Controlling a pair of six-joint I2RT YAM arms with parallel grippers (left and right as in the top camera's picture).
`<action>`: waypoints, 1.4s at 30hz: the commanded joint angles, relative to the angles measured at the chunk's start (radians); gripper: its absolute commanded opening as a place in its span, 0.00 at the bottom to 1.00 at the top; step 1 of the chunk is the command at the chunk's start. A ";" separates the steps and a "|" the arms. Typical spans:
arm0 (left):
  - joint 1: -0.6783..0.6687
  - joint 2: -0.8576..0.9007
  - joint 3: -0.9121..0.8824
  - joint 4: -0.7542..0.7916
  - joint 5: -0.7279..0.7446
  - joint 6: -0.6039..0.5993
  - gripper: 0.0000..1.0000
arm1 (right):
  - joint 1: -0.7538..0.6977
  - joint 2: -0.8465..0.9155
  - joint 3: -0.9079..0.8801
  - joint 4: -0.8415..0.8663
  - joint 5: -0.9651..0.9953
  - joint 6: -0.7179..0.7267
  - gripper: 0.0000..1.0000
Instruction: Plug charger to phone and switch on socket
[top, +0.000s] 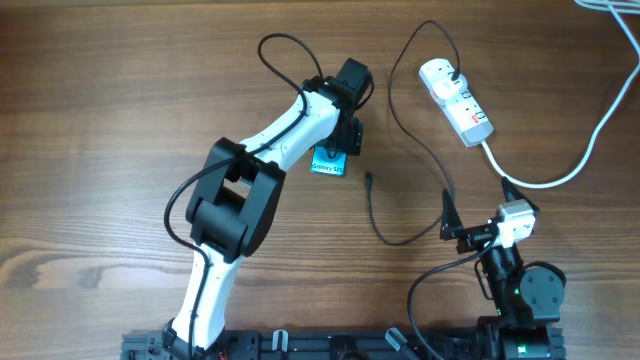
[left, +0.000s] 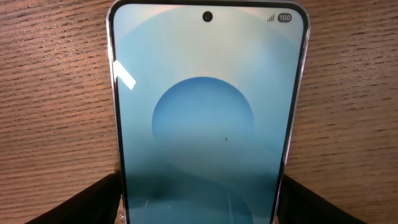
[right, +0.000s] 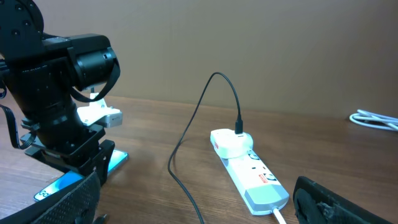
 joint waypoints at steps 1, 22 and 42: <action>0.000 0.052 -0.006 -0.008 0.045 -0.014 0.78 | 0.002 0.000 -0.001 0.005 0.005 0.008 1.00; 0.013 -0.021 -0.006 -0.031 0.047 -0.072 0.76 | 0.002 0.000 -0.001 0.005 0.005 0.007 1.00; 0.043 -0.130 -0.006 -0.072 0.071 -0.105 0.76 | 0.002 0.000 -0.001 0.005 0.005 0.008 1.00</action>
